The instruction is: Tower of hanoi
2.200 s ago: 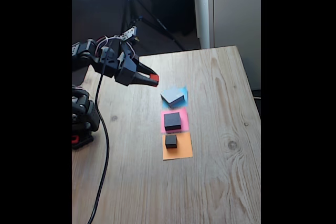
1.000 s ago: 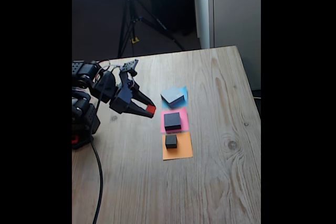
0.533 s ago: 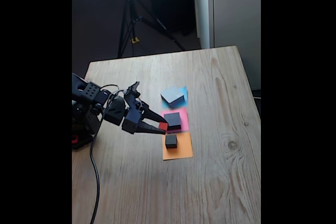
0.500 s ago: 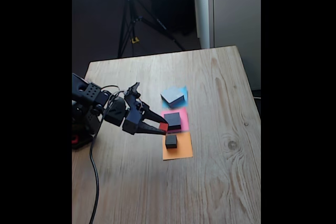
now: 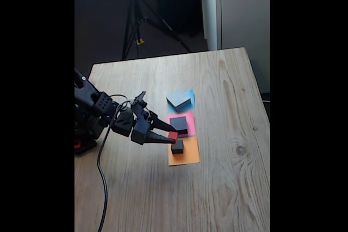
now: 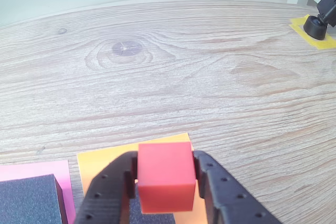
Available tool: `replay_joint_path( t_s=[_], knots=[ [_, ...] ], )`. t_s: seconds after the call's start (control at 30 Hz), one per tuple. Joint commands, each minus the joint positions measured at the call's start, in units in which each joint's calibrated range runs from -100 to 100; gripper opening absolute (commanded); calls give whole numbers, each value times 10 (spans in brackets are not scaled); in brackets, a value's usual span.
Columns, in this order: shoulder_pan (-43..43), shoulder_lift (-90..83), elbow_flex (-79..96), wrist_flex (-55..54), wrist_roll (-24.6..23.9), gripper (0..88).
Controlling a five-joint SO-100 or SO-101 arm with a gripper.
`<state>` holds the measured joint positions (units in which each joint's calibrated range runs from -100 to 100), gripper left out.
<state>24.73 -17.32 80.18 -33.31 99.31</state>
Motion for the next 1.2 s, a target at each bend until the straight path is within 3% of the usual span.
replay_joint_path(
  t_s=[0.0, 0.47, 1.17],
  knots=[
    [-6, 18, -10, -30, 7, 2],
    [-18, 130, -4, -168, 7, 2],
    [-12, 219, -28, -237, 7, 40]
  ],
)
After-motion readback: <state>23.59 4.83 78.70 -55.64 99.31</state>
